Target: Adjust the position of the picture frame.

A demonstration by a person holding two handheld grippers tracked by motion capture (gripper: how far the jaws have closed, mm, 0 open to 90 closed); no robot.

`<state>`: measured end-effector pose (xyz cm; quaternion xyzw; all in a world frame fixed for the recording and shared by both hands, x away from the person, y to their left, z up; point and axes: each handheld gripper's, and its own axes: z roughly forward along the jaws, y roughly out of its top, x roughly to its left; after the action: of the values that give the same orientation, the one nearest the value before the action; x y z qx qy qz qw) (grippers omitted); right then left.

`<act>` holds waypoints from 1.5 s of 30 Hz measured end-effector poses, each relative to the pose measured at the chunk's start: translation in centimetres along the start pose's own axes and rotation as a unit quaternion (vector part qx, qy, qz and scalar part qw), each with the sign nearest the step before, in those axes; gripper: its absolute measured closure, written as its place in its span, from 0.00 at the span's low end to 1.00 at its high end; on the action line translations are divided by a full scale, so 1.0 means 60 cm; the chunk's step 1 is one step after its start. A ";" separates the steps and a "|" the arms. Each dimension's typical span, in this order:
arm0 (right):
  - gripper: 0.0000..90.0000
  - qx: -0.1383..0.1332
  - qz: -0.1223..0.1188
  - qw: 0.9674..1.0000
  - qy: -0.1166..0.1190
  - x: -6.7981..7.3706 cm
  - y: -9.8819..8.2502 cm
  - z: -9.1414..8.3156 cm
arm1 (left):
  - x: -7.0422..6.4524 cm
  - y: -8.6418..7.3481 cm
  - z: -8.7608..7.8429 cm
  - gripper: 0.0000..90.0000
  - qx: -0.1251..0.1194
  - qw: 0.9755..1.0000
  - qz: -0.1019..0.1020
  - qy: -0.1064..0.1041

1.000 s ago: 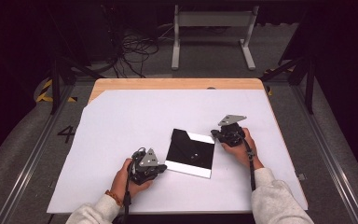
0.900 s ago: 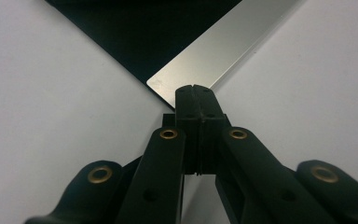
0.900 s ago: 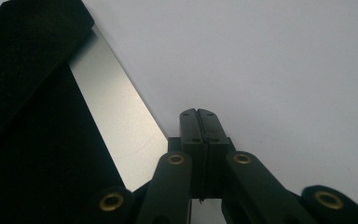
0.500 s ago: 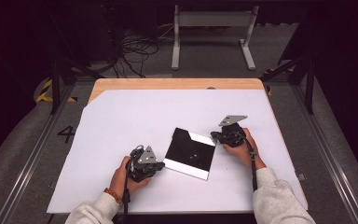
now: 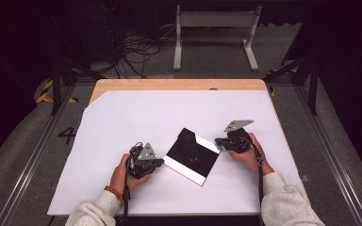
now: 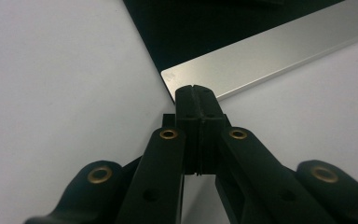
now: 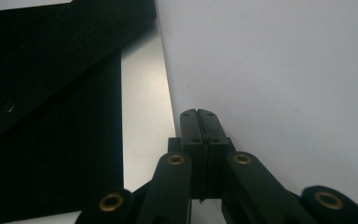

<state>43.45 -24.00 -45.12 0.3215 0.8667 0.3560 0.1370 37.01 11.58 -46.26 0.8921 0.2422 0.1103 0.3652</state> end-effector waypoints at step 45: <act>1.00 0.013 -0.045 0.999 0.021 0.073 -0.043 -0.047 | 0.048 0.027 0.031 1.00 -0.009 1.000 0.002 0.030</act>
<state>37.66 -24.02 -45.01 0.2763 0.8875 0.3447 0.1309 40.78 10.93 -46.37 0.8854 0.2506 0.1397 0.3659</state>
